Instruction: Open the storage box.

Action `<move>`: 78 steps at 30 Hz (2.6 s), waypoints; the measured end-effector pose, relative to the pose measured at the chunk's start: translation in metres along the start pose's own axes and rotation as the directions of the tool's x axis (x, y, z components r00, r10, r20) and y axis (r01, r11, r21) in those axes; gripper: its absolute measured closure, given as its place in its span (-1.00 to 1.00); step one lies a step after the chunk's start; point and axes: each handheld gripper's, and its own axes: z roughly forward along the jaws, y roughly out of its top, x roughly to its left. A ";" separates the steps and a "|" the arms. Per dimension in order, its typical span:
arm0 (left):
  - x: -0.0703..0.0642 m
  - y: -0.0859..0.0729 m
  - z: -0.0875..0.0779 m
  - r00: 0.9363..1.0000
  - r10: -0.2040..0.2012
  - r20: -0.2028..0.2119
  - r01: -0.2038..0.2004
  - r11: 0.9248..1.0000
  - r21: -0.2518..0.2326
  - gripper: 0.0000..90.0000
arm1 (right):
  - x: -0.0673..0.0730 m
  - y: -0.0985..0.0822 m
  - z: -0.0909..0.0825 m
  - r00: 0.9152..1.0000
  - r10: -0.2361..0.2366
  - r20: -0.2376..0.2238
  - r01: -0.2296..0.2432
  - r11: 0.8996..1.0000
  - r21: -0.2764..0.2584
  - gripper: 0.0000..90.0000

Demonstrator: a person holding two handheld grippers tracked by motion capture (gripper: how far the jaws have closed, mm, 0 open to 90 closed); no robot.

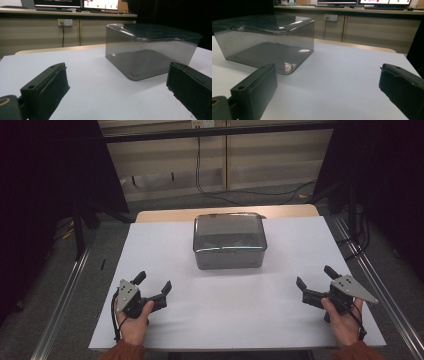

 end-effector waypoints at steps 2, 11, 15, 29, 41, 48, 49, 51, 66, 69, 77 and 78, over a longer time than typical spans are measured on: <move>0.000 0.000 0.000 1.000 0.004 -0.002 -0.004 1.000 0.000 -0.91 | 0.000 -0.001 0.001 1.000 0.008 -0.013 -0.008 1.000 0.013 -0.97; -0.001 0.001 0.002 1.000 -0.003 -0.003 0.003 1.000 -0.003 -0.91 | 0.005 -0.001 0.005 0.999 -0.019 -0.035 0.020 0.999 0.031 -0.98; -0.001 0.001 0.003 1.000 -0.015 0.003 0.015 1.000 -0.018 -0.91 | 0.008 0.000 0.009 0.999 -0.013 -0.050 0.014 1.000 0.024 -0.98; -0.001 0.000 0.002 1.000 -0.006 0.007 0.006 1.000 0.006 -0.91 | 0.024 0.006 0.023 0.993 -0.035 -0.112 0.034 0.999 -0.012 -0.98; -0.001 0.000 0.002 1.000 -0.002 0.006 0.002 1.000 0.011 -0.91 | 0.043 0.012 0.041 0.984 -0.060 -0.167 0.056 0.998 -0.025 -0.98; -0.001 -0.001 0.004 1.000 0.002 -0.005 -0.001 0.999 0.035 -0.90 | 0.052 0.017 0.050 0.984 -0.056 -0.171 0.053 0.998 -0.020 -0.98; -0.001 -0.001 0.004 1.000 -0.002 -0.009 0.002 0.999 0.038 -0.90 | 0.053 0.018 0.051 0.983 -0.050 -0.179 0.046 0.999 -0.025 -0.98; 0.000 -0.001 0.005 1.000 -0.010 -0.010 0.010 0.999 0.036 -0.90 | 0.056 0.021 0.053 0.981 -0.054 -0.188 0.048 0.998 -0.036 -0.99; -0.001 -0.001 0.003 1.000 0.002 0.007 -0.003 0.999 0.040 -0.90 | 0.077 0.039 0.081 0.961 -0.130 -0.245 0.118 0.991 -0.065 -0.95; -0.001 -0.001 0.003 1.000 0.001 0.005 -0.001 0.999 0.039 -0.90 | 0.081 0.043 0.085 0.957 -0.148 -0.251 0.135 0.988 -0.069 -0.95; -0.001 0.000 0.004 1.000 -0.002 -0.001 0.002 0.999 0.037 -0.90 | 0.090 0.053 0.095 0.944 -0.216 -0.249 0.197 0.975 -0.098 -0.94; -0.001 0.000 0.005 1.000 0.002 0.001 -0.002 0.999 0.037 -0.90 | 0.091 0.054 0.096 0.943 -0.217 -0.254 0.198 0.975 -0.095 -0.93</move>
